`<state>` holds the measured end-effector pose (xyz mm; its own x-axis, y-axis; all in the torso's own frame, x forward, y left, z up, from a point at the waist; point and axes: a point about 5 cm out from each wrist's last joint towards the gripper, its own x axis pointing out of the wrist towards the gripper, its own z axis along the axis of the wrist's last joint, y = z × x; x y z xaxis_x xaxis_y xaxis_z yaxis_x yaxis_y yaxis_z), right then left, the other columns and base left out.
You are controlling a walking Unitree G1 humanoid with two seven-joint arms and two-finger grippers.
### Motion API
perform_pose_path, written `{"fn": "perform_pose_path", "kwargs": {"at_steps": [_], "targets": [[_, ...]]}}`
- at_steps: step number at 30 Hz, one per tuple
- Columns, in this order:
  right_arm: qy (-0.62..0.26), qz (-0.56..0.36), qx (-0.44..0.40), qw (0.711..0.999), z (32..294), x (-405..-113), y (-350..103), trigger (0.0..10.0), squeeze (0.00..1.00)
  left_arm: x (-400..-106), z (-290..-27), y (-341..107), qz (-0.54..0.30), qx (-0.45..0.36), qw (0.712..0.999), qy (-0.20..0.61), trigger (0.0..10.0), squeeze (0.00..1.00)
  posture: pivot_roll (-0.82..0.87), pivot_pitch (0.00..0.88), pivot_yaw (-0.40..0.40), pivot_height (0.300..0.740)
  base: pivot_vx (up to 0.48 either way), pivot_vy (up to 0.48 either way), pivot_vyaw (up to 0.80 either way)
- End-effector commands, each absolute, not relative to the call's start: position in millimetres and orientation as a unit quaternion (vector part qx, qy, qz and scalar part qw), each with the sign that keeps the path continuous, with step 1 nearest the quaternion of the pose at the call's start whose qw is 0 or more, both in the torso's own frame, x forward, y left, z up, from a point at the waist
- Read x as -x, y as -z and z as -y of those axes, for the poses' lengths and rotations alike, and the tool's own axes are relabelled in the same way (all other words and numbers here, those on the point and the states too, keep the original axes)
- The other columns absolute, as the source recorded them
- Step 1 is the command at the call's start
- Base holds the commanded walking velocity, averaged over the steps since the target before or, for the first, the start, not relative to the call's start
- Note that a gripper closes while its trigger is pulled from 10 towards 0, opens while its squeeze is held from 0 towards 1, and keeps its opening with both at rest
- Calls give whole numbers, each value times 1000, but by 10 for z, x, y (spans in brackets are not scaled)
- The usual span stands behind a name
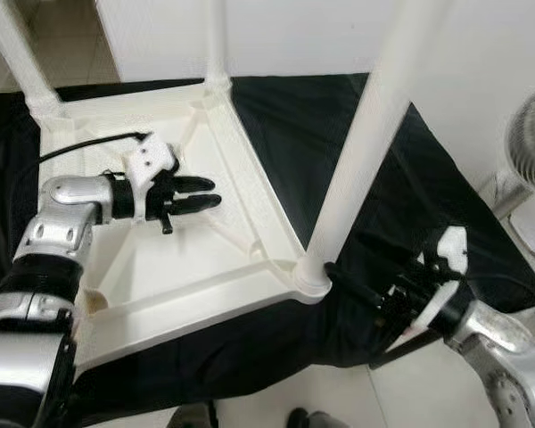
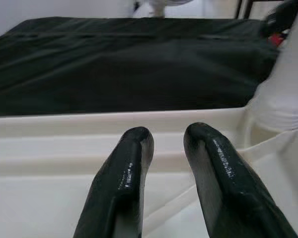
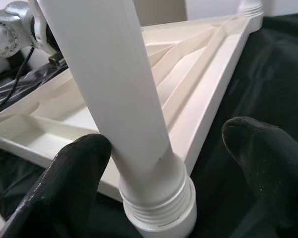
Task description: Building children table
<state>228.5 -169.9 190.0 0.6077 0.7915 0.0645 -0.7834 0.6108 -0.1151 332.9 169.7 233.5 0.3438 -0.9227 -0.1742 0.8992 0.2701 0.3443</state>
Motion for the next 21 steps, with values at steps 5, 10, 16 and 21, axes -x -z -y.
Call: {"fn": "perform_pose_path", "kwargs": {"at_steps": [5, 10, 16, 21], "targets": [[-489, 35, 37, 871, 1621, -2390, -1827, 10000, 0, -3065, -1353, -2138, 40, -136, 793, 593, 10000, 0, 97, 246, -43, 740, 0, 0, 0], [-513, 30, 32, 857, 1595, -2423, -1826, 10000, 0, -2993, -1257, -2063, 33, -113, 811, 572, 10000, 0, 101, 257, -53, 740, 0, 0, 0], [-515, 41, 35, 855, 1564, -2509, -1840, 10000, 0, -2891, -1151, -2063, 31, -87, 826, 557, 10000, 0, 93, 269, -65, 740, 0, 0, 0], [-459, 88, 30, 883, 1536, -2744, -1932, 10000, 0, -2847, -1025, -2021, 12, -34, 854, 519, 10000, 0, 83, 272, -78, 740, 0, 0, 0]]}}
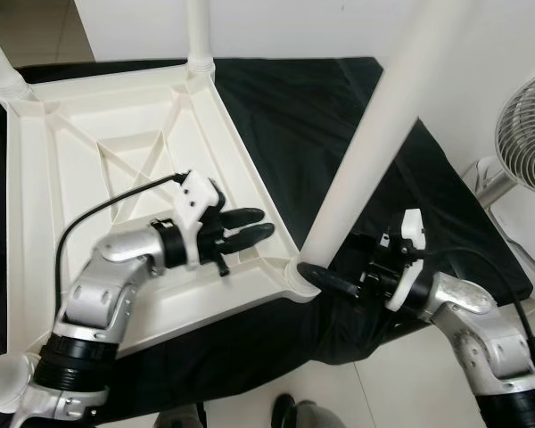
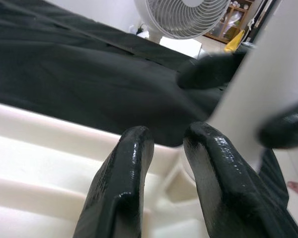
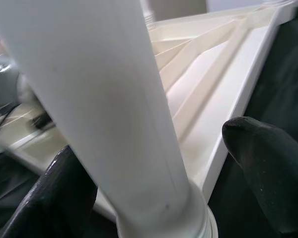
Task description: Building children table
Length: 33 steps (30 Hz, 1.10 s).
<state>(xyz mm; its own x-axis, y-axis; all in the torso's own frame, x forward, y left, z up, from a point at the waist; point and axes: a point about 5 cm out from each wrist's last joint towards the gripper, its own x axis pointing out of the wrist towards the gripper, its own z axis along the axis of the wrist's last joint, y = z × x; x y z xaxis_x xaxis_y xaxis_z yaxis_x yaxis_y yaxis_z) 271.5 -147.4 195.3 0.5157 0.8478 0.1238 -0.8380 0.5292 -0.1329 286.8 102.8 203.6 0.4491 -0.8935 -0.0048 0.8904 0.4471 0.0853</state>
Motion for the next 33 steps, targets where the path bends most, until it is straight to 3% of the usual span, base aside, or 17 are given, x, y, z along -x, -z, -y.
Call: {"fn": "perform_pose_path", "kwargs": {"at_steps": [1, 12, 13, 16, 17, 21, 33], "targets": [[-459, 88, 30, 883, 1536, -2744, -1932, 10000, 0, -2847, -1025, -2021, 12, -34, 854, 519, 10000, 0, 83, 272, -78, 740, 0, 0, 0], [-418, 102, 14, 903, 1571, -2842, -1935, 10000, 0, -2850, -984, -2087, 30, -11, 883, 469, 10000, 0, 92, 261, -77, 740, 0, 0, 0], [-410, 104, 10, 906, 1559, -2850, -1921, 10000, 0, -2864, -1012, -2086, 28, -7, 899, 438, 10000, 0, 100, 248, -67, 740, 0, 0, 0], [-410, 104, 10, 906, 1559, -2850, -1921, 10000, 0, -2864, -1012, -2086, 28, -7, 899, 438, 10000, 0, 100, 248, -67, 740, 0, 0, 0], [-395, 104, 7, 913, 1570, -2868, -1895, 10000, 0, -2866, -1080, -2075, 28, -11, 916, 400, 10000, 0, 110, 243, -64, 740, 0, 0, 0], [-361, 114, 11, 925, 1606, -2927, -1864, 10000, 0, -2821, -1206, -2041, 21, 2, 937, 349, 10000, 0, 116, 222, -62, 740, 0, 0, 0], [-271, 122, 21, 955, 1787, -3082, -1820, 10000, 0, -2747, -1245, -1929, 30, 12, 946, 321, 10000, 0, 119, 160, -78, 740, 0, 0, 0]]}}
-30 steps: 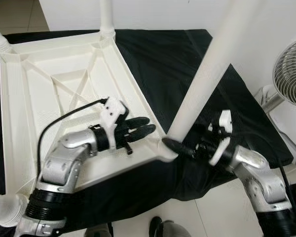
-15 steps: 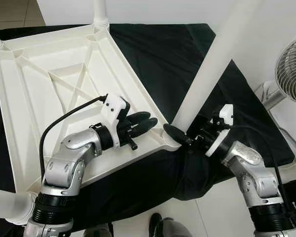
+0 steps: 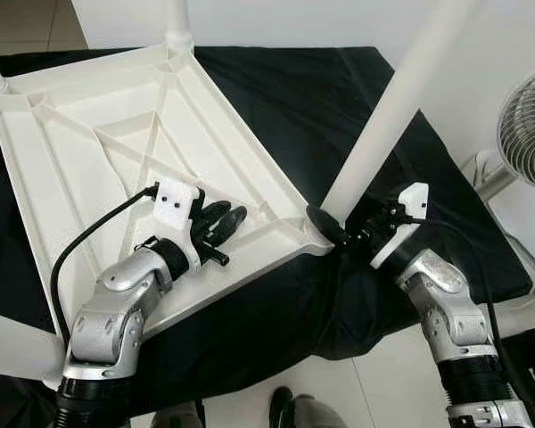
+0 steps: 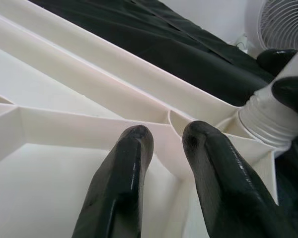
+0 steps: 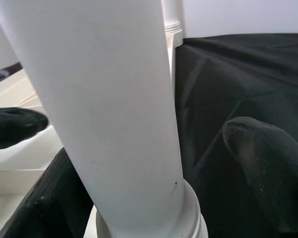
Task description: Building children table
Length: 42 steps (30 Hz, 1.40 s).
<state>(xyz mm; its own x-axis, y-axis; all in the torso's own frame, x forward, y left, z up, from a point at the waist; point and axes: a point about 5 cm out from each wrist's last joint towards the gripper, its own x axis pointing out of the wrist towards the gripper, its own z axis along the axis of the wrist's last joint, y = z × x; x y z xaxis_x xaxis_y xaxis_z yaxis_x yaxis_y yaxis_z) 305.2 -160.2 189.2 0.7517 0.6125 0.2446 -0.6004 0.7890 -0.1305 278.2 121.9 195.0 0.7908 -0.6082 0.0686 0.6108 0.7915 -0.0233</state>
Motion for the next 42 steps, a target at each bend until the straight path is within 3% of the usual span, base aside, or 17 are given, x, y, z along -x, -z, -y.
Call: {"fn": "perform_pose_path", "kwargs": {"at_steps": [1, 7, 8, 9, 12, 13, 20, 21, 23, 24, 25, 27, 28, 40, 41, 42], "targets": [[-273, 119, 18, 954, 1777, -3078, -1809, 10000, 0, -2714, -1222, -1928, 41, -5, 943, 331, 10000, 0, 118, 156, -77, 740, 0, 0, 0], [-295, 116, 17, 948, 1702, -3084, -1780, 10000, 0, -2620, -1086, -1917, 61, -54, 924, 373, 10000, 0, 121, 146, -89, 740, 0, 0, 0], [-300, 116, 19, 947, 1685, -3101, -1778, 10000, 0, -2598, -1045, -1931, 68, -59, 918, 385, 10000, 98, 119, 144, -93, 740, 0, 0, 0], [-306, 117, 20, 944, 1667, -3131, -1790, 10000, 0, -2573, -1011, -1951, 73, -62, 911, 402, 10000, 1000, 122, 143, -97, 740, 0, 0, 0], [-319, 119, 21, 940, 1646, -3153, -1808, 10000, 0, -2563, -993, -1971, 83, -84, 904, 411, 10000, 1000, 122, 140, -98, 740, 0, 0, 0], [-332, 123, 25, 935, 1626, -3176, -1838, 10000, 0, -2568, -987, -1987, 89, -101, 899, 416, 10000, 0, 124, 139, -97, 740, 0, 0, 0], [-358, 124, 39, 925, 1601, -3221, -1879, 10000, 0, -2539, -953, -1979, 94, -121, 887, 437, 10000, 0, 125, 133, -99, 740, 0, 0, 0], [-367, 123, 41, 921, 1598, -3224, -1879, 7059, 0, -2528, -948, -1970, 94, -124, 885, 439, 10000, 0, 125, 133, -99, 740, 0, 0, 0], [-372, 122, 43, 919, 1596, -3228, -1880, 6510, 0, -2521, -943, -1963, 93, -126, 884, 441, 10000, 0, 125, 133, -99, 740, 0, 0, 0], [-377, 123, 44, 917, 1588, -3235, -1883, 5020, 0, -2515, -941, -1957, 95, -128, 883, 442, 10000, 0, 130, 131, -100, 740, 0, 0, 0], [-381, 122, 46, 915, 1577, -3245, -1884, 2706, 0, -2508, -934, -1958, 95, -126, 882, 443, 10000, 0, 130, 131, -100, 740, 0, 0, 0], [-383, 122, 48, 915, 1570, -3257, -1882, 2706, 0, -2503, -929, -1958, 96, -125, 882, 445, 10000, 0, 130, 131, -100, 740, 0, 0, 0], [-390, 119, 51, 912, 1558, -3262, -1872, 0, 0, -2496, -921, -1957, 97, -128, 880, 447, 10000, 0, 130, 131, -100, 740, 0, 0, 0], [-406, 93, 46, 908, 1555, -3217, -1741, 0, 0, -2439, -901, -1918, 94, -131, 877, 452, 10000, 0, 133, 135, -98, 740, 0, 0, 0], [-395, 90, 44, 913, 1555, -3203, -1724, 3451, 0, -2430, -890, -1904, 92, -130, 877, 452, 10000, 0, 132, 135, -99, 740, 0, 0, 0], [-395, 90, 44, 913, 1555, -3203, -1724, 3451, 0, -2430, -890, -1904, 92, -130, 877, 452, 10000, 0, 132, 135, -99, 740, 0, 0, 0]]}}
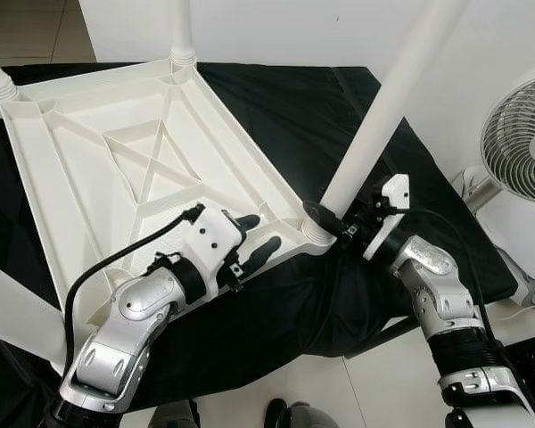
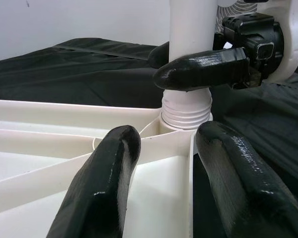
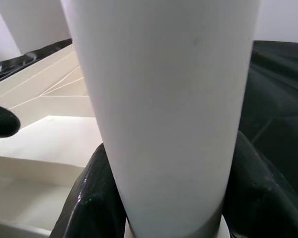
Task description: Building children table
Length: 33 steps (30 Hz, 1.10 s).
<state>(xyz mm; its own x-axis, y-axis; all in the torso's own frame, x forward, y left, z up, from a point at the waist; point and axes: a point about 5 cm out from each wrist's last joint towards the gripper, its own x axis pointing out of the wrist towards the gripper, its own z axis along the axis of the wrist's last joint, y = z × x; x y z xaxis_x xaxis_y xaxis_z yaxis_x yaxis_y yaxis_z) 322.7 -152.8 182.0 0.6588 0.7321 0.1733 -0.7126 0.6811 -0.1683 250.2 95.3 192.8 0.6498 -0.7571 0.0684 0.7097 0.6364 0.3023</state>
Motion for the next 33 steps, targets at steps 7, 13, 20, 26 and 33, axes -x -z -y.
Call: {"fn": "perform_pose_path", "kwargs": {"at_steps": [7, 13, 20, 26, 33], "targets": [[-313, 85, 28, 945, 1501, -3156, -1698, 10000, 0, -2413, -869, -1884, 93, -124, 880, 450, 10000, 0, 129, 126, -107, 740, 0, 0, 0], [-194, 94, -16, 976, 1323, -2974, -1641, 10000, 0, -2394, -848, -1823, 83, -95, 888, 442, 10000, 0, 126, 117, -124, 740, 0, 0, 0], [-48, 79, -33, 995, 1281, -2881, -1583, 10000, 0, -2381, -812, -1797, 80, -80, 892, 438, 10000, 0, 125, 112, -127, 740, 0, 0, 0], [-34, 77, -49, 995, 1316, -2875, -1577, 10000, 1000, -2378, -815, -1796, 79, -81, 892, 437, 10000, 0, 130, 107, -121, 740, 0, 0, 0], [-163, 77, -57, 982, 1385, -2914, -1631, 10000, 0, -2359, -814, -1790, 74, -80, 889, 445, 10000, 0, 125, 113, -112, 740, 0, 0, 0]]}}
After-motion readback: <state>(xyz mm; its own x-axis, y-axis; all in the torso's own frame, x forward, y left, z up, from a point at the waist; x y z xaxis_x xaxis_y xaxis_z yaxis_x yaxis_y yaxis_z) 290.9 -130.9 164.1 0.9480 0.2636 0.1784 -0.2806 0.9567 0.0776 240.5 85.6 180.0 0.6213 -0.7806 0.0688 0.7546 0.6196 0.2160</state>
